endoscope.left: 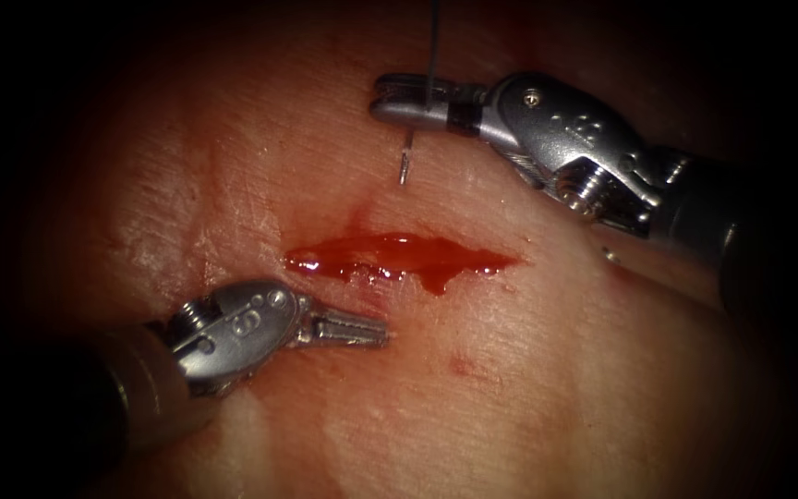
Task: Wound Closure
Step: Pass the needle through the top of the incision.
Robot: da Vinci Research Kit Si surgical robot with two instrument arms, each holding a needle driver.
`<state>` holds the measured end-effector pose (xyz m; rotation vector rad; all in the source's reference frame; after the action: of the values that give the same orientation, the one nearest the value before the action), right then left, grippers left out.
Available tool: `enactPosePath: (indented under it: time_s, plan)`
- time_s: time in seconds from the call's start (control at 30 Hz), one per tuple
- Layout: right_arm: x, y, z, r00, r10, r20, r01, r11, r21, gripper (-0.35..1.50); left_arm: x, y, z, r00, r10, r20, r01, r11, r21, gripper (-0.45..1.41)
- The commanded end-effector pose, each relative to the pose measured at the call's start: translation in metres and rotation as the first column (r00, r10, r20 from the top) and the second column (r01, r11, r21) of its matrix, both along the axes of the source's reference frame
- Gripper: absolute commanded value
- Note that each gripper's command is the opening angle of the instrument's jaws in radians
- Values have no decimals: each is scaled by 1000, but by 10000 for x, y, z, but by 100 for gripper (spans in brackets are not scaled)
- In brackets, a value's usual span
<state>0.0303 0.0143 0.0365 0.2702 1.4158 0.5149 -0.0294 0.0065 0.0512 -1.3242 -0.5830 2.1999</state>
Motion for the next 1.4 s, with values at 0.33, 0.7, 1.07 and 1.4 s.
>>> enactPosePath:
  time_s: [0.33,0.7,1.07,1.4]
  plan:
    - [9,12,1,999,-1,-39,8,984,176,-35,-4,3,7,1000,2,-2,-2,1000,-3,-45]
    - [13,5,5,998,-7,-68,30,941,336,-35,-3,3,7,1000,4,-4,-4,1000,-2,-45]
    - [15,0,8,996,-15,-86,48,919,392,-35,-3,2,7,1000,4,-4,-4,1000,-3,-45]
    - [13,10,15,997,-63,-44,70,980,184,-35,-3,1,8,1000,6,-6,-6,1000,-3,-45]
